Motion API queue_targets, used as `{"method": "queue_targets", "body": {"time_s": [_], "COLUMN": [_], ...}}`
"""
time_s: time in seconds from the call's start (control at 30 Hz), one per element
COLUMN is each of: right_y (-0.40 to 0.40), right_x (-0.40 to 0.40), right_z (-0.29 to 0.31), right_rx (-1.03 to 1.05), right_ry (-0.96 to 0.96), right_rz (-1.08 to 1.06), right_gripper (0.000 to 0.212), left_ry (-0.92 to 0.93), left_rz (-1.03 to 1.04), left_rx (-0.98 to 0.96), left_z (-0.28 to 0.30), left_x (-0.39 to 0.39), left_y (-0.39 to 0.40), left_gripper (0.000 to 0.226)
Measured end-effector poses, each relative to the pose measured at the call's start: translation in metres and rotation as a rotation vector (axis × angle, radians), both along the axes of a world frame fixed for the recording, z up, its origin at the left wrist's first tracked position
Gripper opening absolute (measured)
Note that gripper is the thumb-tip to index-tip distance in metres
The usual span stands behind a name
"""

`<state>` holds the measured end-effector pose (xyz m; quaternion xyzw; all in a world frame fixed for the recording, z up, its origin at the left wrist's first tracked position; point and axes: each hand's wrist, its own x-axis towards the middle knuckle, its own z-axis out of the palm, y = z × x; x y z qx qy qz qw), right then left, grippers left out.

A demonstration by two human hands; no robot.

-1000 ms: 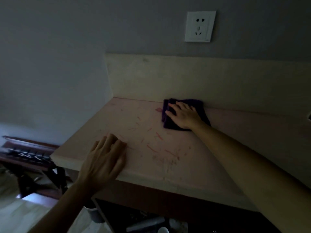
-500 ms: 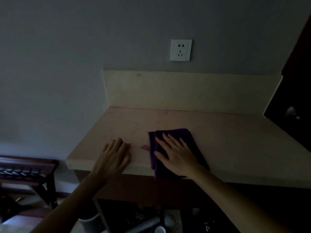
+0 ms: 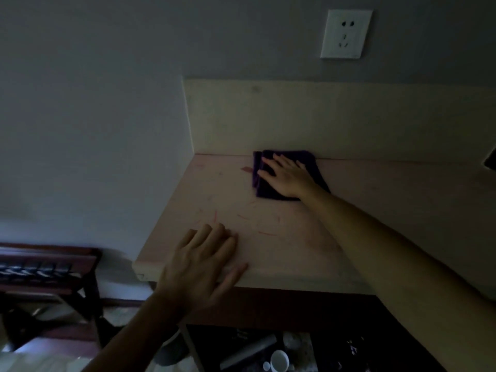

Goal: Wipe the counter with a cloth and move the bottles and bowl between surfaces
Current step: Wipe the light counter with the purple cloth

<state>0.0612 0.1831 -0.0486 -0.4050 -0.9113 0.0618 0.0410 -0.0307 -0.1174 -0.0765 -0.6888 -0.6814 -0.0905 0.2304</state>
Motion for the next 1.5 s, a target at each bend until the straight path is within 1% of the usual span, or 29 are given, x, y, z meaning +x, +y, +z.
{"method": "queue_targets", "body": {"time_s": [0.07,0.17,0.27,0.4,0.47,0.57,0.7,0.8,0.97,1.07,1.2,1.33,1.43,1.5], "right_y": [0.001,-0.028,-0.081,-0.166,-0.192,-0.192,-0.162,-0.120,-0.044,-0.024,-0.049,-0.120,-0.179,-0.200], "right_x": [-0.008,0.006,0.036,0.085,0.096,0.093,0.066,0.027,-0.052,-0.078,-0.067,-0.021,0.019,0.033], "right_z": [0.002,0.001,0.002,-0.001,-0.004,-0.002,0.002,0.001,0.001,0.001,0.001,0.002,-0.002,-0.005], "right_rx": [-0.001,-0.006,-0.017,0.007,0.026,0.020,0.000,-0.012,-0.009,0.005,-0.004,-0.007,0.025,0.044], "right_ry": [-0.026,-0.029,-0.023,-0.003,0.005,0.003,-0.025,-0.027,-0.030,-0.029,-0.042,-0.019,0.003,0.003], "right_rz": [-0.015,-0.020,0.038,0.139,0.152,0.144,0.162,0.150,0.094,0.052,0.057,0.118,0.197,0.216], "right_gripper": [0.069,0.068,0.067,0.068,0.067,0.064,0.063,0.064,0.066,0.067,0.067,0.064,0.063,0.062], "left_ry": [0.008,-0.010,-0.045,-0.124,-0.129,-0.072,0.001,0.013,0.061,0.058,0.060,0.041,-0.031,-0.069], "left_rz": [-0.012,-0.013,-0.004,-0.080,-0.104,-0.125,-0.165,-0.159,-0.160,-0.154,-0.136,-0.117,-0.157,-0.166], "left_rx": [0.017,0.000,-0.035,-0.051,-0.034,-0.051,-0.077,-0.068,-0.040,-0.045,-0.072,-0.065,-0.004,0.024], "left_z": [0.001,0.004,0.010,0.010,0.008,0.010,0.011,0.006,-0.002,-0.001,0.002,0.007,0.011,0.010], "left_x": [-0.002,-0.001,0.003,-0.009,-0.024,-0.045,-0.057,-0.059,-0.061,-0.063,-0.062,-0.058,-0.056,-0.060], "left_y": [-0.001,-0.004,-0.007,-0.022,-0.032,-0.035,-0.029,-0.029,-0.027,-0.026,-0.029,-0.030,-0.034,-0.036], "left_gripper": [0.057,0.056,0.054,0.053,0.053,0.055,0.059,0.061,0.056,0.055,0.057,0.058,0.054,0.054]}}
